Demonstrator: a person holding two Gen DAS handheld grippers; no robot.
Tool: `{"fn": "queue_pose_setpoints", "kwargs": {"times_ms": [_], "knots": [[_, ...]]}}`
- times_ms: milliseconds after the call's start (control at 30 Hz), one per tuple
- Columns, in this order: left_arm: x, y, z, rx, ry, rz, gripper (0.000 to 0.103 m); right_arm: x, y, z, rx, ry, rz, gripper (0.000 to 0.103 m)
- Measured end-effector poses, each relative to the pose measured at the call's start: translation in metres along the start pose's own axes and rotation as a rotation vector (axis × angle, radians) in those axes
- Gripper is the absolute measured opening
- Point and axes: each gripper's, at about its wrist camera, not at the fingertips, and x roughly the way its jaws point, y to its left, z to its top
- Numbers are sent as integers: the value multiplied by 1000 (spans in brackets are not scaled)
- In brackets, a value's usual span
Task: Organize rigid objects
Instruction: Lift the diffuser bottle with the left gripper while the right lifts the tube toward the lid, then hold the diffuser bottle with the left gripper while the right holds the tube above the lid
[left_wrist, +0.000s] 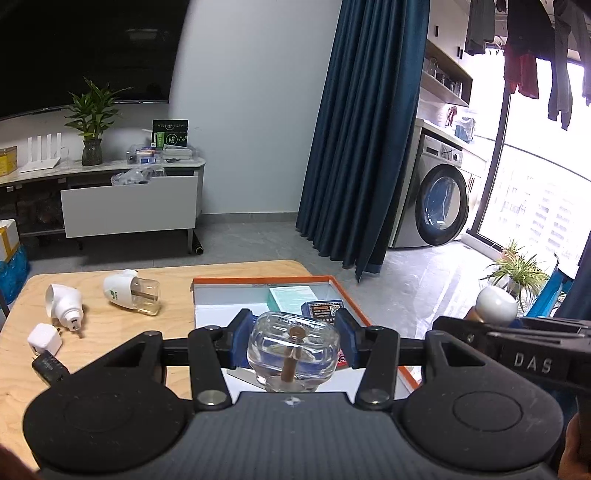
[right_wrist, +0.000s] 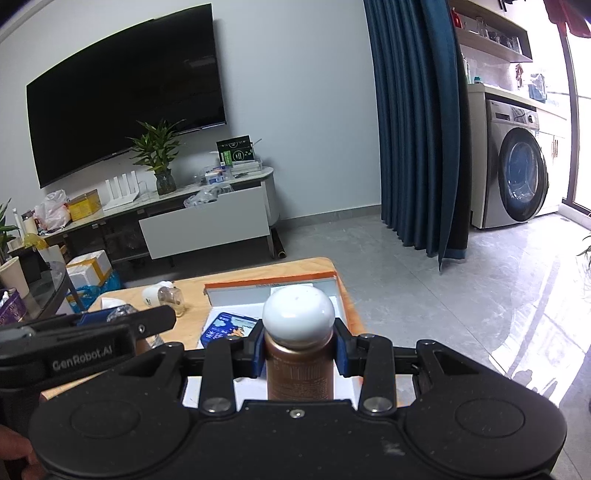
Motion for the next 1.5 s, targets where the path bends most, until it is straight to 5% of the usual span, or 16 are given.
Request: {"fn": "queue_pose_setpoints", "kwargs": {"times_ms": [1500], "knots": [[-2,-1,1,-24,11,36,49,19,-2,-2,-25,53,21,44]]}}
